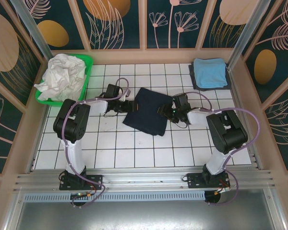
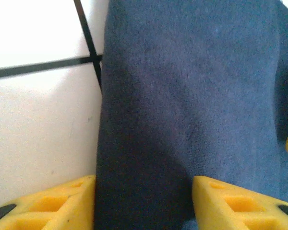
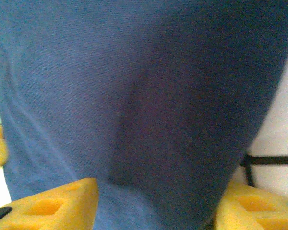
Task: Fold and stack the t-shirts
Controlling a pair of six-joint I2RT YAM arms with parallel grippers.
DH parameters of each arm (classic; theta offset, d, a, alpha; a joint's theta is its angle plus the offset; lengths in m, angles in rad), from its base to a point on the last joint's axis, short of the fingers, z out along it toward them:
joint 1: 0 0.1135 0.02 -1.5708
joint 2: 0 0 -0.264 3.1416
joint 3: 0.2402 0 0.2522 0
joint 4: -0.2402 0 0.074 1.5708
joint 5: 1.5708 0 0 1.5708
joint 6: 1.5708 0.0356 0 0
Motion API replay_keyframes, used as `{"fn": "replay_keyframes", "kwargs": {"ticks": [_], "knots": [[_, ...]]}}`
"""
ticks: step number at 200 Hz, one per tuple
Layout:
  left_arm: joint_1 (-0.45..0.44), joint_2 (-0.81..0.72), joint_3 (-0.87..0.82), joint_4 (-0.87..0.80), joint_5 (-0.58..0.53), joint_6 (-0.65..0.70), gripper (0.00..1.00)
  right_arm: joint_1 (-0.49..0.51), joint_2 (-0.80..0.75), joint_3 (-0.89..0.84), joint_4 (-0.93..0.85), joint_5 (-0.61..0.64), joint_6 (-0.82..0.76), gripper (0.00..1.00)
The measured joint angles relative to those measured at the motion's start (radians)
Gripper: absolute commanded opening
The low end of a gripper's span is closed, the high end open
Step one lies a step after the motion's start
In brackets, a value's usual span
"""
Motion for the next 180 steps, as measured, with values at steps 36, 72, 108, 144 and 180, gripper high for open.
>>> {"fn": "replay_keyframes", "kwargs": {"ticks": [36, 72, 108, 144, 180], "knots": [[0.002, -0.042, -0.077, -0.001, -0.004, -0.016, 0.26, 0.037, 0.044, -0.005, 0.148, -0.084, 0.059, 0.59], [0.021, -0.09, -0.138, -0.003, -0.019, -0.018, 0.18, 0.095, 0.05, 0.008, 0.148, -0.114, 0.076, 0.6], [0.034, -0.108, -0.17, 0.01, -0.021, -0.021, 0.17, 0.091, -0.053, -0.035, 0.052, -0.039, 0.049, 0.64], [0.034, -0.108, -0.173, 0.017, -0.024, -0.024, 0.17, 0.072, -0.091, -0.074, 0.008, 0.002, 0.043, 0.64], [0.034, -0.108, -0.173, 0.018, -0.026, -0.024, 0.17, 0.105, -0.054, -0.047, -0.018, 0.02, 0.043, 0.63]]}}
